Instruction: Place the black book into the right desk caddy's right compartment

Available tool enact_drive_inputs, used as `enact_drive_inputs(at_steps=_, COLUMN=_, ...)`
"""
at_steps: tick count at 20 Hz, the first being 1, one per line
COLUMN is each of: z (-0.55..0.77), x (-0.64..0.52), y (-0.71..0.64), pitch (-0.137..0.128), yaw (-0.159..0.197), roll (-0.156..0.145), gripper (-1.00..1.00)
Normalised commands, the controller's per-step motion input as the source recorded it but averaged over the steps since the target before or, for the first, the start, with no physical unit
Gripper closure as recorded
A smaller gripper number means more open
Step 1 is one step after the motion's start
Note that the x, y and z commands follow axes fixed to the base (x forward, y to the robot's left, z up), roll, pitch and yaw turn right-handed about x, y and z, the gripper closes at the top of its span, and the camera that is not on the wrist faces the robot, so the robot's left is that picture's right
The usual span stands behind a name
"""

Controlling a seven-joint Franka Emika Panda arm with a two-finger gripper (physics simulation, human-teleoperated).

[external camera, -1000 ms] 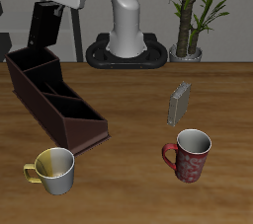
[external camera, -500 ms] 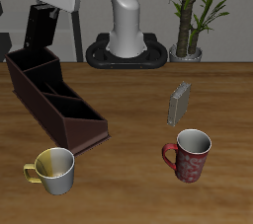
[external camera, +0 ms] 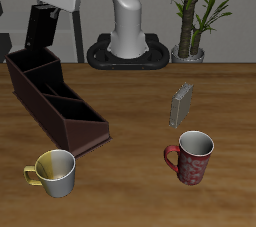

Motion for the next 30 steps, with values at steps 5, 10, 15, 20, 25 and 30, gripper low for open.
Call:
enact_drive_inputs(at_steps=5, z=-0.15, x=0.07, y=-0.25, pitch=0.015, yaw=0.052, roll=-0.055, gripper=1.00)
enact_drive_inputs(at_steps=10, z=-0.23, x=0.12, y=-0.22, pitch=0.044, yaw=0.059, roll=-0.017, gripper=1.00)
enact_drive_inputs(at_steps=15, z=-0.17, x=0.01, y=-0.20, pitch=0.036, yaw=0.007, roll=-0.025, gripper=1.00)
enact_drive_inputs(at_steps=20, z=-0.15, x=-0.11, y=0.08, pitch=0.003, yaw=0.001, roll=0.021, gripper=1.00)
enact_drive_inputs(at_steps=25, z=-0.13, x=-0.10, y=0.06, pitch=0.008, yaw=-0.002, roll=0.013, gripper=1.00)
enact_drive_inputs(at_steps=30, z=-0.21, x=0.00, y=-0.03, pitch=0.016, yaw=-0.010, roll=-0.006, gripper=1.00)
